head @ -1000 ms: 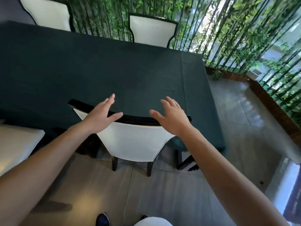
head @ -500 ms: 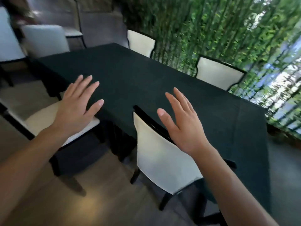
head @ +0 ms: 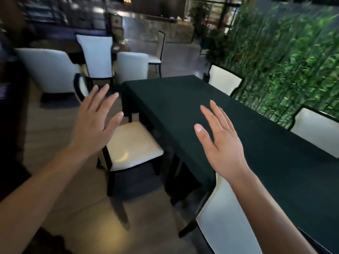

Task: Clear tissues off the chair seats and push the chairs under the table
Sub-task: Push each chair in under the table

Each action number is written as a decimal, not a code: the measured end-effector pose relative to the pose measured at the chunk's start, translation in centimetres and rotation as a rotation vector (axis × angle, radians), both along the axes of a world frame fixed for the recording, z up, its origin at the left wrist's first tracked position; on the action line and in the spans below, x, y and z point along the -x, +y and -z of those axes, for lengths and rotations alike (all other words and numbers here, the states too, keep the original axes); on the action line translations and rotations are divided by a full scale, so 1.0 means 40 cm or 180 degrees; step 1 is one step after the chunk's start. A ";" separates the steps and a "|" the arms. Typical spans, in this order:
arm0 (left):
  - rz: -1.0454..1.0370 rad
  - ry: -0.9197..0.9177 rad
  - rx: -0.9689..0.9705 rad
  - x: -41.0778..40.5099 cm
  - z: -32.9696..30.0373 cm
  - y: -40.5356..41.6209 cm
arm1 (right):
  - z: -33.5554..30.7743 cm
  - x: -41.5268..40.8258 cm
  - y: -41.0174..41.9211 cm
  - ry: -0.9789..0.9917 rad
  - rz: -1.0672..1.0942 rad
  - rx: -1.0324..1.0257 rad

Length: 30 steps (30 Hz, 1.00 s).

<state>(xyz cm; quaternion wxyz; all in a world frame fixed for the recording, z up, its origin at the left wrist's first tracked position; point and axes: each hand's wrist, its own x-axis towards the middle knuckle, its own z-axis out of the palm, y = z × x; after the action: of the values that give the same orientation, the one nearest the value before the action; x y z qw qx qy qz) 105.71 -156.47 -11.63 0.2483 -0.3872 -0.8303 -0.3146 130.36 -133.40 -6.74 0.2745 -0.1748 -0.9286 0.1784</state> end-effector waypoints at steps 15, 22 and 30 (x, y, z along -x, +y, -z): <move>-0.1443 -0.0299 0.0224 0.238 0.092 -0.278 | 0.100 0.569 -0.096 -0.0286 -0.1390 0.0146; -0.2029 0.0016 0.0419 0.380 0.044 -0.250 | 0.106 0.850 0.016 -0.0065 -0.1598 -0.0259; -0.2587 -0.0169 0.0710 0.522 0.014 -0.297 | 0.106 1.126 0.014 -0.0028 -0.1865 -0.0219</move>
<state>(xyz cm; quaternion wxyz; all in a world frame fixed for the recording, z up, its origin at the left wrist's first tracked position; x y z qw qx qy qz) 84.85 -168.35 -12.17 0.2872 -0.0445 -0.9506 -0.1092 85.33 -132.83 -10.99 0.2130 0.1093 -0.9462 0.2177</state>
